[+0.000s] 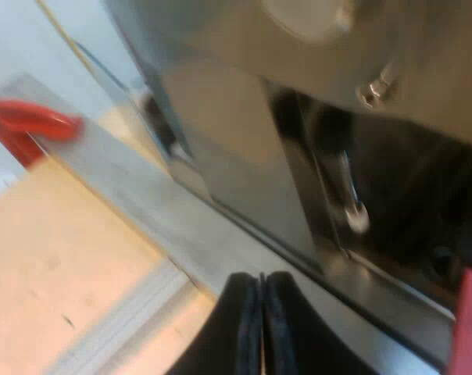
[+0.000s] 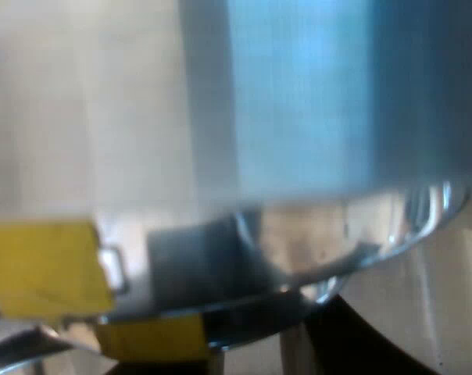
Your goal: Put the handle in the coffee machine
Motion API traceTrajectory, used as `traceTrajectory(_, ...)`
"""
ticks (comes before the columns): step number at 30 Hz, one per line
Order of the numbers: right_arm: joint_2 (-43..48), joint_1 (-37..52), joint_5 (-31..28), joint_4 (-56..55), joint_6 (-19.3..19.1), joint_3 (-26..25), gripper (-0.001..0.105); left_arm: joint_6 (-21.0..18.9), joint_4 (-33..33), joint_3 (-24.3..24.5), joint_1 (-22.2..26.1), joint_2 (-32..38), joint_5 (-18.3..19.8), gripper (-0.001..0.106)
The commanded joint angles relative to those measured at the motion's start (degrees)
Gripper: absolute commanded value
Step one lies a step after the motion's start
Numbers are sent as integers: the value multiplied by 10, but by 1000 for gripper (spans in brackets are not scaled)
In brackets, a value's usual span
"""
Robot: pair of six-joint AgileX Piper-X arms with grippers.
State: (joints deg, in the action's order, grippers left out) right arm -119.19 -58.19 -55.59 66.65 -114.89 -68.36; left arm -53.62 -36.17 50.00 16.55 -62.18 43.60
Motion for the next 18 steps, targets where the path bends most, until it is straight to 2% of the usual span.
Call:
traceTrajectory(1,32,1,2,64,6,-8,21,17,-19,2,-11,-6,-32,0)
traceTrajectory(5,32,1,2,64,6,-8,21,17,-47,2,-31,-19,-44,0)
traceTrajectory(15,32,1,2,64,6,-8,21,75,-131,2,-71,-24,-60,0)
traceTrajectory(18,32,1,2,64,6,-8,21,77,-147,2,-75,-24,-60,0)
